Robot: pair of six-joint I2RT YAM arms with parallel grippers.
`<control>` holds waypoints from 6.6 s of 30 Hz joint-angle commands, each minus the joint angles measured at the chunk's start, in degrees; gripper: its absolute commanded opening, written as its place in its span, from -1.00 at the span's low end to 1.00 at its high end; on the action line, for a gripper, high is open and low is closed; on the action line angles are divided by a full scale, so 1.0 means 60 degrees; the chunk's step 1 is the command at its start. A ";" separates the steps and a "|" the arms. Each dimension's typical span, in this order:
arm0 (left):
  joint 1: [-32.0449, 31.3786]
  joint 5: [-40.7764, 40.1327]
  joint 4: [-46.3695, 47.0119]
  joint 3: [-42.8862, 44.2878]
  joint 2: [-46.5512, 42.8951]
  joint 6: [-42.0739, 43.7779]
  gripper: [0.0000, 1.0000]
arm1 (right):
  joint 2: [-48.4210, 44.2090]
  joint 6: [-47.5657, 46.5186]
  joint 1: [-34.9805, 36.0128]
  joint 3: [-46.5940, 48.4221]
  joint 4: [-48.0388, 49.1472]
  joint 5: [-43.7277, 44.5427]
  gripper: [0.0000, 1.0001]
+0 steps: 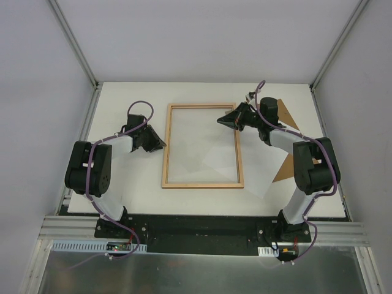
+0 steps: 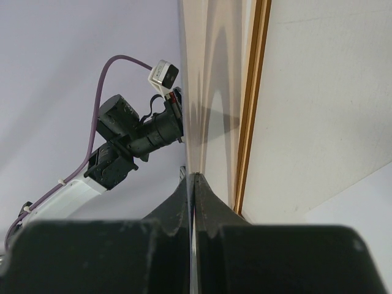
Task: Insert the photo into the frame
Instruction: Place the glass panel at the frame body.
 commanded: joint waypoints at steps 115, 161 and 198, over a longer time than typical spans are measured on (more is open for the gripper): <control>-0.0119 -0.0486 -0.0966 -0.0058 0.0607 0.0459 -0.56 | -0.0363 -0.1325 0.0622 -0.0009 -0.1185 -0.0147 -0.99; -0.0119 -0.0442 -0.1010 -0.0014 0.0636 0.0415 -0.56 | 0.0223 -0.1545 0.0636 0.0459 -0.1655 -0.0527 -0.99; -0.0119 -0.0295 -0.0995 0.0044 0.0695 0.0444 -0.55 | 0.1131 -0.3229 0.0636 0.1470 -0.4013 0.0116 -0.70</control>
